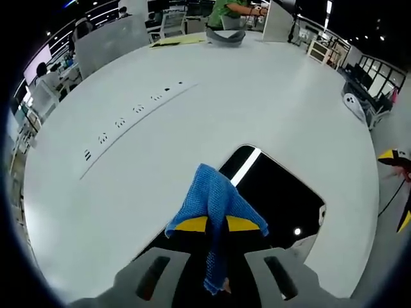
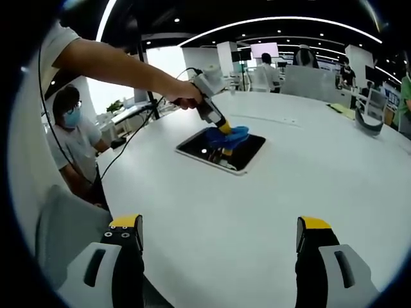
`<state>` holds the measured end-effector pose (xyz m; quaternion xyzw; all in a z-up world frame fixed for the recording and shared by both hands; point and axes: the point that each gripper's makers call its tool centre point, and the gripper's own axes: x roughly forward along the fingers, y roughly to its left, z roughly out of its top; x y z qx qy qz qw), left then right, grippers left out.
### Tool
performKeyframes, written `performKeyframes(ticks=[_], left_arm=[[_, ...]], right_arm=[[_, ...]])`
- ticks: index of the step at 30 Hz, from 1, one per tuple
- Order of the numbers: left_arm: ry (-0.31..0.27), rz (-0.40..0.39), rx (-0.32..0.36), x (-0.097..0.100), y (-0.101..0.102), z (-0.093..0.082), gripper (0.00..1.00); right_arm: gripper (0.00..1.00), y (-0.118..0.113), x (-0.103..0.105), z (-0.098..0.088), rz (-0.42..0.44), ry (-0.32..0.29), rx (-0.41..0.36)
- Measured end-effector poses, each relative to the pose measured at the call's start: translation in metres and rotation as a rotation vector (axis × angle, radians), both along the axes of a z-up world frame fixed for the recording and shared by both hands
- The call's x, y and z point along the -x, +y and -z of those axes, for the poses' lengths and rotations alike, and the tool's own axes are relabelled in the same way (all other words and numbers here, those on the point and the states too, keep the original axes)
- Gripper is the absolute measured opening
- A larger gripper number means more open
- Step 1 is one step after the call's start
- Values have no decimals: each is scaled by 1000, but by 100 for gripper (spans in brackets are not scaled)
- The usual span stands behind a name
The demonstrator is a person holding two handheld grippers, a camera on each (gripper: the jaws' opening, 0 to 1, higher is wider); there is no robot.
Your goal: Wipe the mirror surface with the cleaning cloth until all visible marks leave the cleaned area.
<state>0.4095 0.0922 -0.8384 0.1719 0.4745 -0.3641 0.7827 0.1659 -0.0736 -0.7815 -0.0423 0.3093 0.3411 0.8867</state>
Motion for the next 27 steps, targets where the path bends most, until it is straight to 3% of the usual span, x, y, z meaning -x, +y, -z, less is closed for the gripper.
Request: performKeyframes(ticks=[27], left_arm=[[10, 7, 12, 15, -2, -1, 7]], right_arm=[[100, 4, 4, -2, -3, -6, 0]])
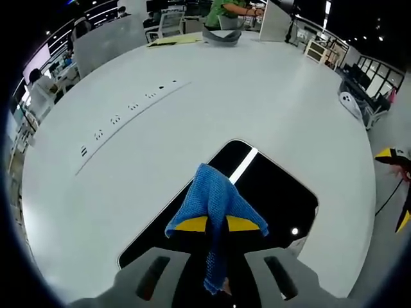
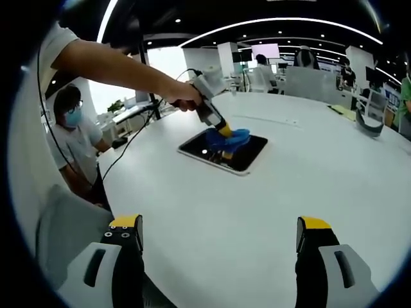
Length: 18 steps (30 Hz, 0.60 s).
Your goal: Wipe the mirror surface with the cleaning cloth until all visible marks leave the cleaned area.
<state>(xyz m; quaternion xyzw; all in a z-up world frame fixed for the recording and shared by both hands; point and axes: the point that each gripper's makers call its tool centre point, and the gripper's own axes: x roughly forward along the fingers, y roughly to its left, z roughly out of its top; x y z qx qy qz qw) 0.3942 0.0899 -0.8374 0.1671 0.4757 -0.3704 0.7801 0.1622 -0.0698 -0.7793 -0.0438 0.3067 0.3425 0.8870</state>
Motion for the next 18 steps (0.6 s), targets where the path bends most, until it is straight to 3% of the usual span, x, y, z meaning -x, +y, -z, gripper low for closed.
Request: performKeyframes(ticks=[18], left_arm=[[3, -3, 2, 6, -1, 1, 7]], right_arm=[[99, 3, 1, -1, -11, -2, -3]])
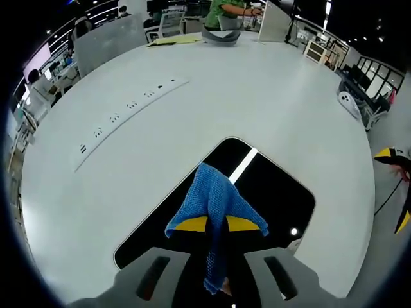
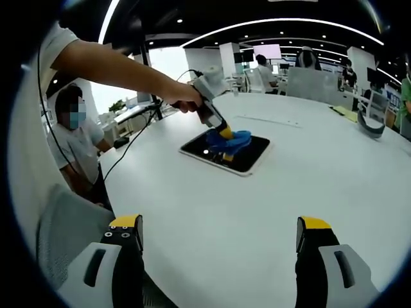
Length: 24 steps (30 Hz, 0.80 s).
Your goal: Wipe the mirror surface with the cleaning cloth until all visible marks leave the cleaned area.
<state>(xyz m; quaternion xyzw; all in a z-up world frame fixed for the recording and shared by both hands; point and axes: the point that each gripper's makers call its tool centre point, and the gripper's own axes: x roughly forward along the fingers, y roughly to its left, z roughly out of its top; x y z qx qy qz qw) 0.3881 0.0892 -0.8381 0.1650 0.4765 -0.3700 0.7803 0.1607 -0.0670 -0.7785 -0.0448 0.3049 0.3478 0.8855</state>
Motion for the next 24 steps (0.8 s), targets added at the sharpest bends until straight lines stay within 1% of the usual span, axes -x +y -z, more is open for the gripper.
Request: performKeyframes(ticks=[24], left_arm=[[-5, 3, 5, 12, -1, 0, 7]], right_arm=[[100, 0, 1, 1, -10, -2, -6]])
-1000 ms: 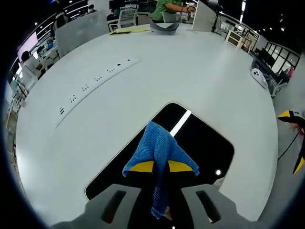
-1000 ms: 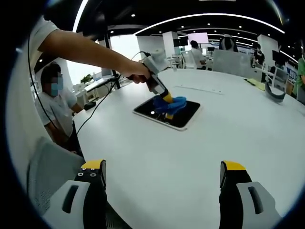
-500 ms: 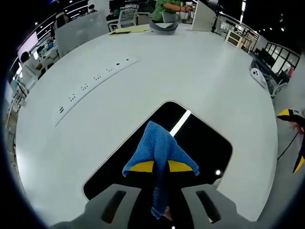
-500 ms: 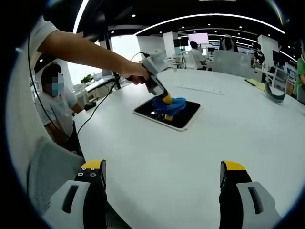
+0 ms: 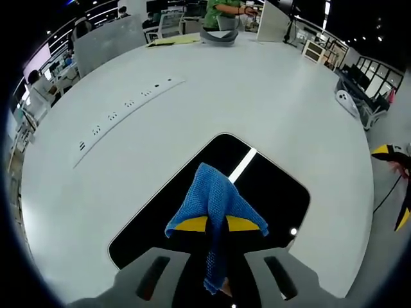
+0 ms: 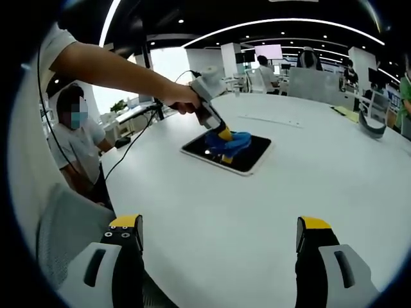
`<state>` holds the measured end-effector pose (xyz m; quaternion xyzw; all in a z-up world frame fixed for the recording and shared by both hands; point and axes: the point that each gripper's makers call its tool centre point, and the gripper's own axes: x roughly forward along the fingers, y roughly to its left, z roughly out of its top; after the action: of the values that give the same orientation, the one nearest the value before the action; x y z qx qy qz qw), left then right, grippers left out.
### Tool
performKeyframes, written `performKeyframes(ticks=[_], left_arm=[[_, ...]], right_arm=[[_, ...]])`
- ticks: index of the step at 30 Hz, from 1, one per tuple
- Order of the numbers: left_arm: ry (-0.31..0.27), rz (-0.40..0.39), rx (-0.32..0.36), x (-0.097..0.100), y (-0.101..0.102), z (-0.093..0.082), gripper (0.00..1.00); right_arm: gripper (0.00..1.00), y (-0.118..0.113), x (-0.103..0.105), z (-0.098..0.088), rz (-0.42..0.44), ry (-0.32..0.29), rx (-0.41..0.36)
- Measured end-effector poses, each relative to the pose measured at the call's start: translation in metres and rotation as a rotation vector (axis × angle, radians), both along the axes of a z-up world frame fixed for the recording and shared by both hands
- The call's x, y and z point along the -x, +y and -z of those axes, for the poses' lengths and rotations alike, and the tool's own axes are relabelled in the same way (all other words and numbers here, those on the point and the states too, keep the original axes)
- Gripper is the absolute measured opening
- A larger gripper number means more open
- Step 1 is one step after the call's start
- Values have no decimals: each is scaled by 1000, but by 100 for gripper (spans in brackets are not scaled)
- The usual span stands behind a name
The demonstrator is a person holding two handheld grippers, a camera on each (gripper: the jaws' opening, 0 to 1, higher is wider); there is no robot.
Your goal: Wipe the mirror surface with the cleaning cloth until all visible marks leave the cleaned area.
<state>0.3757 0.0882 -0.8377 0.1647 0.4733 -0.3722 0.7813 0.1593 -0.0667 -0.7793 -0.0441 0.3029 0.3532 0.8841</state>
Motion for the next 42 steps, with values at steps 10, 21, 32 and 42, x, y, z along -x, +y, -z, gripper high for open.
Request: performKeyframes(ticks=[10, 21, 32, 42], left_arm=[[-1, 1, 0, 5, 0, 0, 7], [-4, 5, 3, 10, -1, 0, 7], [-7, 5, 16, 19, -1, 0, 7], [-6, 11, 15, 25, -1, 0, 7]], right_arm=[[100, 0, 1, 1, -5, 0, -3], [100, 1, 1, 0, -13, -1, -5], [100, 4, 2, 0, -20, -4, -5], [100, 7, 2, -2, -26, -7, -6]])
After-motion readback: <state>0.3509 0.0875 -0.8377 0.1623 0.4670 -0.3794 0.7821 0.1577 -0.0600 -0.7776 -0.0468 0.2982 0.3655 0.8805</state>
